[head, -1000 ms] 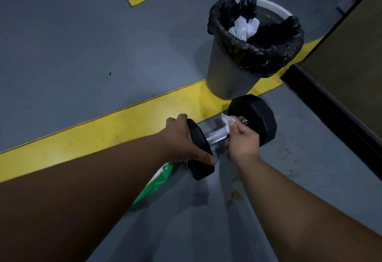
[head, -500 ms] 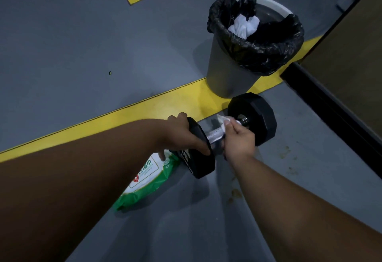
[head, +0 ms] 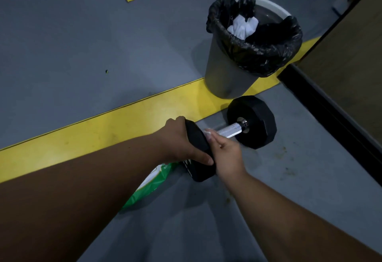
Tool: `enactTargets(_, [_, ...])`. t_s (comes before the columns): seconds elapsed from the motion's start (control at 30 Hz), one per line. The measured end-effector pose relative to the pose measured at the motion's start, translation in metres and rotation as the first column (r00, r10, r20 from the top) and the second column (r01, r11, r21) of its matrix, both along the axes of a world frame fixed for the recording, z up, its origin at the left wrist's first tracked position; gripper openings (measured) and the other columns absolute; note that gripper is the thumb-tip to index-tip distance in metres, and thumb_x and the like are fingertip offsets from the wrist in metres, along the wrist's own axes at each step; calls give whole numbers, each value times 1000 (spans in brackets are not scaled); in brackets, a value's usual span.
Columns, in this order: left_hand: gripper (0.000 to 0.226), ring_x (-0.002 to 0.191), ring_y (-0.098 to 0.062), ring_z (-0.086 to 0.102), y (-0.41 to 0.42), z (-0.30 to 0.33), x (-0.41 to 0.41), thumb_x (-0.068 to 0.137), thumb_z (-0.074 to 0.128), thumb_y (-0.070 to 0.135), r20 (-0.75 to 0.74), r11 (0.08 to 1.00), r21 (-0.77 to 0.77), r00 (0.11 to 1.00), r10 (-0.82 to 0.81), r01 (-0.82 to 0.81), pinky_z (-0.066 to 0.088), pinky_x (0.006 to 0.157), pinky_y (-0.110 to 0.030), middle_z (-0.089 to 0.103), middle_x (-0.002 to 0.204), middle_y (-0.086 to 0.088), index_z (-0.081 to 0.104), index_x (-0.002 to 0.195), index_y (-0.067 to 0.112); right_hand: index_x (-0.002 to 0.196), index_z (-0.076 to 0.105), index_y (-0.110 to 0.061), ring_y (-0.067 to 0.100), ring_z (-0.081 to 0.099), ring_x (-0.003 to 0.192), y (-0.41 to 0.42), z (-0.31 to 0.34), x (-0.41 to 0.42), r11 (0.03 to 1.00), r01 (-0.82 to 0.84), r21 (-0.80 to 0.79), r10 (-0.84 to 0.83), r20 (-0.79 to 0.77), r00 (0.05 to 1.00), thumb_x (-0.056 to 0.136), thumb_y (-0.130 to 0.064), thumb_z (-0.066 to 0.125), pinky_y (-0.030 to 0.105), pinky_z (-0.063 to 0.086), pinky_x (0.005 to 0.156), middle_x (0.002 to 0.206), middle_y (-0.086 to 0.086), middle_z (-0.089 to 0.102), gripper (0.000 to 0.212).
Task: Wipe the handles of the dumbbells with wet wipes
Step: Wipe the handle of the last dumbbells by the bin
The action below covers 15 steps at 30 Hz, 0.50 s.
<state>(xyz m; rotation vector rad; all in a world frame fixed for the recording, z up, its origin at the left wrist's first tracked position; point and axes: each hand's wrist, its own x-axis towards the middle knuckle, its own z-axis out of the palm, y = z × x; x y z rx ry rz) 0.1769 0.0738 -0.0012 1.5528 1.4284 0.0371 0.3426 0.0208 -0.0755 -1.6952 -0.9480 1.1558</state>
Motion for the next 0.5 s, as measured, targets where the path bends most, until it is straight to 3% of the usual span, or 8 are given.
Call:
enactTargets(0.07, [114,102,-17,54,-9,-3,1,29,92,69,-41,997,75,999,-25,28,58,80,-39,45,117,3,43,121,25,114,77,-27,1,67,106,-2,5,9,992,-125,-15,125,21,992,99,-32,64,27,53,97,114,-5,75,21])
enactTargets(0.13, [118,107,-18,50,-24,-6,5,37,91,70,-95,983,170,994,-59,75,55,89,-42,36,119,5,35,129,24,118,75,-26,4,66,73,4,14,27,996,-77,-50,81,105,991,98,-35,64,24,55,71,85,3,78,25])
enactTargets(0.2, [125,110,-19,50,-42,-8,9,39,89,71,-130,960,255,988,-84,115,55,88,-43,30,123,6,25,136,25,119,74,-23,13,48,41,11,19,42,994,92,-67,-83,116,990,100,-32,61,21,41,45,52,7,60,25])
enactTargets(0.27, [129,113,-22,52,-56,-12,14,40,87,70,-159,938,316,982,-97,144,57,84,-45,24,130,6,16,139,29,120,73,-23,15,42,36,7,19,41,974,216,-61,-212,72,975,101,-29,60,21,37,40,49,8,51,24])
enactTargets(0.37, [129,114,-27,54,-68,-15,19,42,84,68,-206,908,385,974,-94,168,59,78,-47,21,137,4,13,142,28,117,75,-26,9,55,51,-19,13,22,989,137,-52,-135,27,990,100,-27,62,21,48,50,61,-4,64,21])
enactTargets(0.4, [127,112,-27,56,-69,-13,20,42,82,69,-231,900,395,968,-97,185,59,77,-46,23,135,4,15,141,27,116,75,-26,4,65,68,-28,13,16,997,54,-48,-55,-29,998,99,-25,63,19,54,64,78,-8,73,21])
enactTargets(0.47, [120,102,-23,57,-63,-6,19,40,80,75,-295,889,393,948,-119,234,57,73,-41,30,126,3,23,133,24,116,75,-24,1,69,97,-35,15,12,994,-83,-71,75,-108,991,98,-24,65,22,58,86,108,-5,76,21])
enactTargets(0.5, [115,97,-20,56,-56,-2,19,39,81,77,-290,898,371,948,-131,238,55,72,-38,33,119,3,28,125,22,114,76,-26,3,68,91,-32,17,15,990,-116,-81,111,-62,992,97,-26,66,28,60,83,105,-1,77,20])
